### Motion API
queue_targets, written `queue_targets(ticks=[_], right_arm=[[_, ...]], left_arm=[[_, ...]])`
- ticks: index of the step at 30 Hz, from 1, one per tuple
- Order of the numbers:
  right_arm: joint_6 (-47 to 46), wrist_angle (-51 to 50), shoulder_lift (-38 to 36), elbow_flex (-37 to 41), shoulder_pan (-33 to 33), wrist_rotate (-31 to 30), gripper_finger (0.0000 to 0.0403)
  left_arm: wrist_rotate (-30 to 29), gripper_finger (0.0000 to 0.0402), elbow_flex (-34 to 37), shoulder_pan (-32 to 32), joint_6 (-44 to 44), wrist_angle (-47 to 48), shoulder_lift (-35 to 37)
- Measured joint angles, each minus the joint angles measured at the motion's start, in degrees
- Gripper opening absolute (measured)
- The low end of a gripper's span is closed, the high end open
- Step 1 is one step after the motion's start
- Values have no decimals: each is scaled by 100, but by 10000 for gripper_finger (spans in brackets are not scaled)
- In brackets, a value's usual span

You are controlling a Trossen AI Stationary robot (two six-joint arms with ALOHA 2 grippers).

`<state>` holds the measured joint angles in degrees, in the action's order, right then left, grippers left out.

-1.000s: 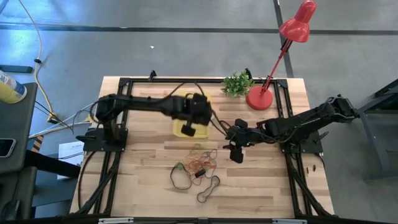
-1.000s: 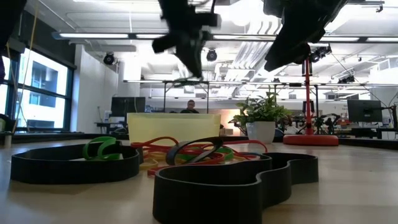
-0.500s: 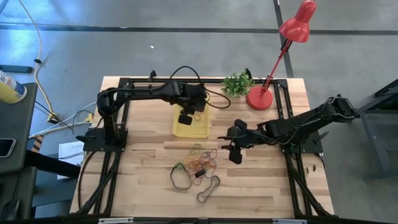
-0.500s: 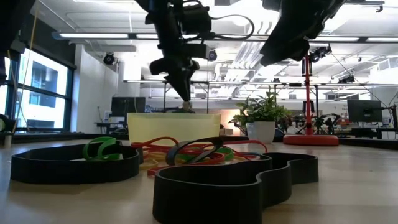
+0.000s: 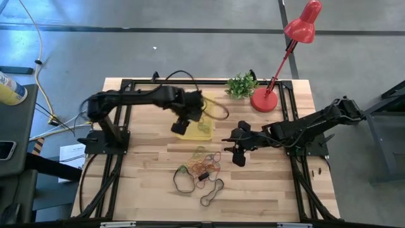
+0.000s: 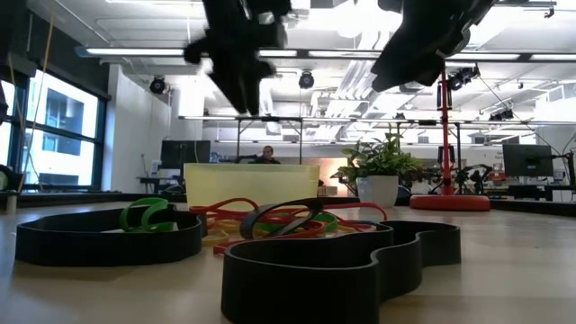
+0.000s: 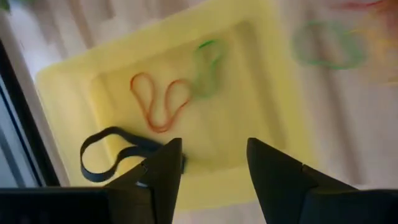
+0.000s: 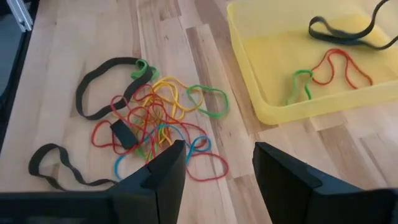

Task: Pick and place rubber bands into bin
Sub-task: Put the black rubber band into the yellow bin

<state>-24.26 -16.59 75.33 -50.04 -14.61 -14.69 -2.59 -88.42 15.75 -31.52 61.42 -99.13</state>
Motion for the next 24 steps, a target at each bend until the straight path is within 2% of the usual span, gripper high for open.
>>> queue_targets(ticks=[5,12,19,24], right_arm=[[77,91,0,0,2,-303,177],[331,202,0,0,2,-427,177],[524,274,0,0,2,-348,177],[760,270,0,0,2,-79,177]], left_arm=[[-129,159,-2,-1014,775,211,597],[-1072,142,35,-2448,1210,173,739],[-1072,126,1234,-2950,2280,-846,695],[-789,115,2041,-3216,3131,-1744,695]])
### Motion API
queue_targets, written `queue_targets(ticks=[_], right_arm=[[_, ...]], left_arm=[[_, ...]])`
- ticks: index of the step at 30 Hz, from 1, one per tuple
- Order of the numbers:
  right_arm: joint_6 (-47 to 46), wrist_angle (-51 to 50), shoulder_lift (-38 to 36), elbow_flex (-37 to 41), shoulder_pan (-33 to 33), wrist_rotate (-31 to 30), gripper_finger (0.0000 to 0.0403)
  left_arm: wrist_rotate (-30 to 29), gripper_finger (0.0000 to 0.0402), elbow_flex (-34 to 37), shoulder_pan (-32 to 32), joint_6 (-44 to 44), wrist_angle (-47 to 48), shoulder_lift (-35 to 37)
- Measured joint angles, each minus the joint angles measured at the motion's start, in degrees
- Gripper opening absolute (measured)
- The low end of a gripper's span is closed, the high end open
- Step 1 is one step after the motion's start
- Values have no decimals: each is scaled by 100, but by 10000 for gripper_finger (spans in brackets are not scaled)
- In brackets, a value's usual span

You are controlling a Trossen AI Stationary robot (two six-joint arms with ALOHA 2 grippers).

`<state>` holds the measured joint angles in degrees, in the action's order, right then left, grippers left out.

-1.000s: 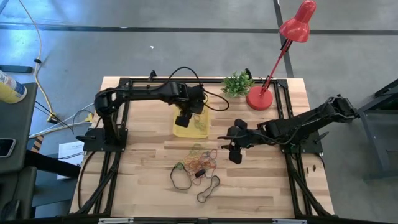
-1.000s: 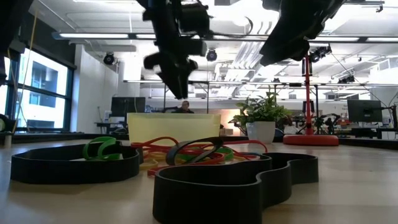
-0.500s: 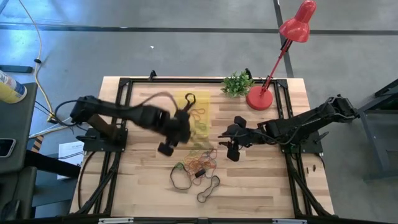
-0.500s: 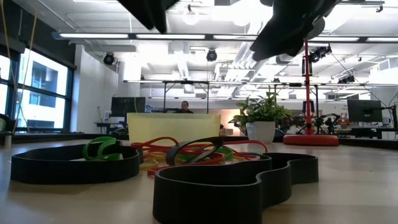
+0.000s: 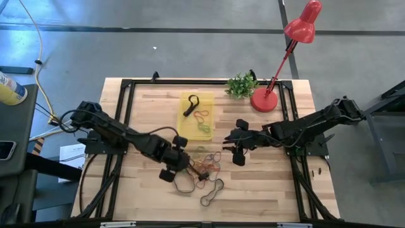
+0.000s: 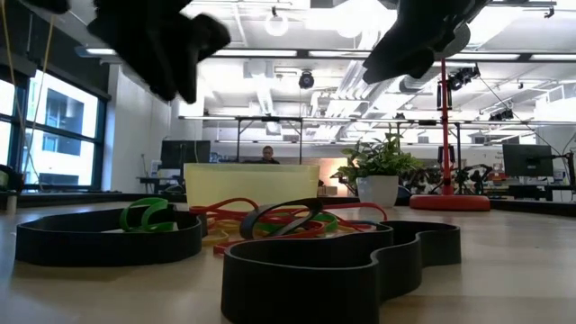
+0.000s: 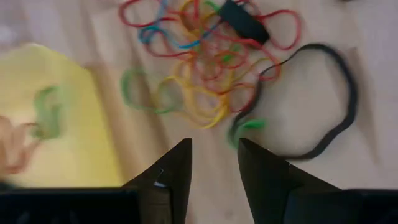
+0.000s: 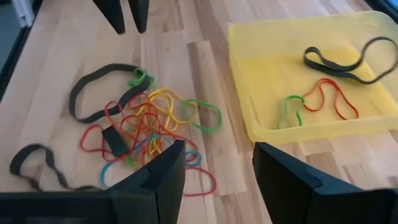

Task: Pick and place rubber bands into bin
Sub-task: Put the black rubber band into the yellow bin

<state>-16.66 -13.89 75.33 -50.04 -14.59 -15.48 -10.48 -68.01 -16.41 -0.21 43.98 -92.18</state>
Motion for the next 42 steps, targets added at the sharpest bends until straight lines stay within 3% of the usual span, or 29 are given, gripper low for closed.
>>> queue_targets(ticks=[5,17,42], right_arm=[[298,-31,0,0,2,196,177],[516,94,2,0,345,479,177],[498,130,4,0,345,472,177]], left_arm=[[-36,103,305,-242,640,-444,0],[-264,73,337,-386,883,-762,-516],[-207,69,337,-386,1403,-502,-1205]])
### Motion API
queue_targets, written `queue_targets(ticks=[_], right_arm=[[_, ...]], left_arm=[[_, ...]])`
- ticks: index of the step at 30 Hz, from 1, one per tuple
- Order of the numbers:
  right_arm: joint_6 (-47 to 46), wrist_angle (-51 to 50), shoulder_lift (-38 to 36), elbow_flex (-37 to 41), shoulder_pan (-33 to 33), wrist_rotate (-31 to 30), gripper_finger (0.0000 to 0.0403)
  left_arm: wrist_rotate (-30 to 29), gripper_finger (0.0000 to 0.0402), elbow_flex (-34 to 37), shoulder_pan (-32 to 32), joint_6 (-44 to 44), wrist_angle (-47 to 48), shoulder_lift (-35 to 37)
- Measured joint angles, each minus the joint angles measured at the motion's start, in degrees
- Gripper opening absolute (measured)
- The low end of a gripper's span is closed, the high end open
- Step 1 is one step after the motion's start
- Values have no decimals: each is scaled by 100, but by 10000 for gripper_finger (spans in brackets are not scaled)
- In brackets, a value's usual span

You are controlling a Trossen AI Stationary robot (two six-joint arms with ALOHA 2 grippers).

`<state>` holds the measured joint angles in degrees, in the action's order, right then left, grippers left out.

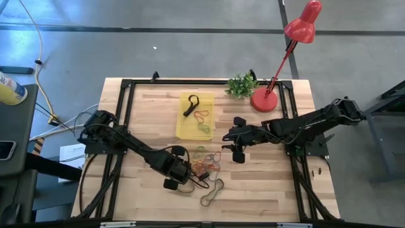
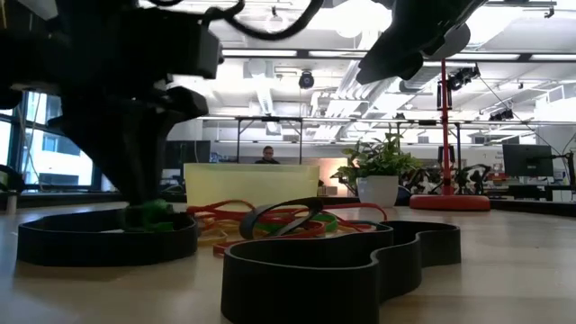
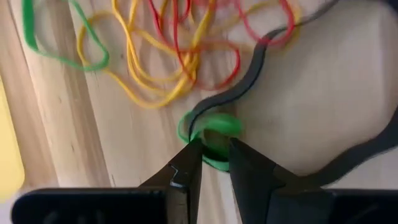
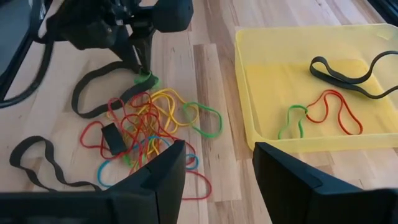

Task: Pick and place rubber bands into bin
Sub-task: Put the black rubber band into the yellow bin

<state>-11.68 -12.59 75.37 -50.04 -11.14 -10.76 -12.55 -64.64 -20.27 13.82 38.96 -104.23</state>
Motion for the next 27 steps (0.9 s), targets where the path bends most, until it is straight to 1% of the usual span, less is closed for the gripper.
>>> queue_targets(ticks=[27], right_arm=[[-26,2,0,0,0,-1,177]], left_arm=[[-273,69,0,0,18,2,3]])
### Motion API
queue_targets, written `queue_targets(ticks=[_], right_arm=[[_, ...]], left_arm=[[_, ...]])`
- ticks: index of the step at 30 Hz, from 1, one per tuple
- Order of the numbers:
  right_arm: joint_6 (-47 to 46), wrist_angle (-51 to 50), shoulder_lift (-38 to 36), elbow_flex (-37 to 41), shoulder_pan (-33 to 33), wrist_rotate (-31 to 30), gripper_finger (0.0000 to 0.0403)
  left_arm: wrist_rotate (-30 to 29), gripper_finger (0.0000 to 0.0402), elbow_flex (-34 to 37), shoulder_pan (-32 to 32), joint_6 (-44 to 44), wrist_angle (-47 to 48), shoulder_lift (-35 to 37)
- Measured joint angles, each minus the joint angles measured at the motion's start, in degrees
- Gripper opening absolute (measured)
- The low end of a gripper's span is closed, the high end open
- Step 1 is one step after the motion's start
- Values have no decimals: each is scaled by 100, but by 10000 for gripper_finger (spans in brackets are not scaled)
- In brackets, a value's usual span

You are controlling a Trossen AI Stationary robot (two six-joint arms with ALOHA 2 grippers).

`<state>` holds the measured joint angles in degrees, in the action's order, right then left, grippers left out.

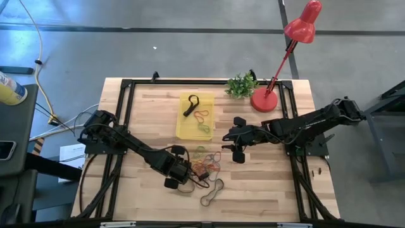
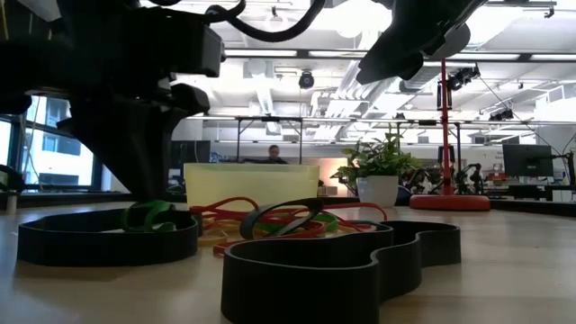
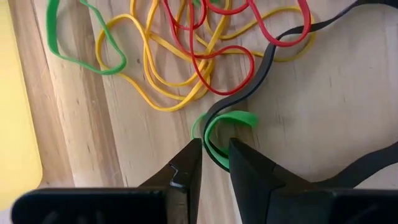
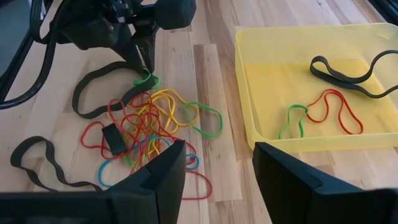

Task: Pick and place rubber bands into bin
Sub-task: Put the black rubber band into the yellow bin

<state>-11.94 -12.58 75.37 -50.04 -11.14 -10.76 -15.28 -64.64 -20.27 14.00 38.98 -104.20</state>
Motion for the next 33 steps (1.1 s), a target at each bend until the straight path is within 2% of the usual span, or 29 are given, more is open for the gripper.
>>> queue_targets(ticks=[8,10,14,16,21,27,33], right_arm=[[-81,0,0,0,0,2,177],[-101,0,0,0,0,2,177],[-105,-1,0,0,0,7,177],[-107,-3,0,0,0,24,177],[-83,-44,0,0,1,24,177],[-7,-44,0,0,2,27,177],[-81,-42,0,0,2,45,177]], left_arm=[[45,49,0,0,-8,-93,3],[376,40,0,-18,-110,-232,4],[1437,28,0,-252,-702,-619,4],[1644,25,0,-444,-856,-643,7],[1581,27,0,-814,-1009,-615,7],[799,42,0,-861,-1057,-725,7],[946,80,1,-862,-1947,-880,-96]])
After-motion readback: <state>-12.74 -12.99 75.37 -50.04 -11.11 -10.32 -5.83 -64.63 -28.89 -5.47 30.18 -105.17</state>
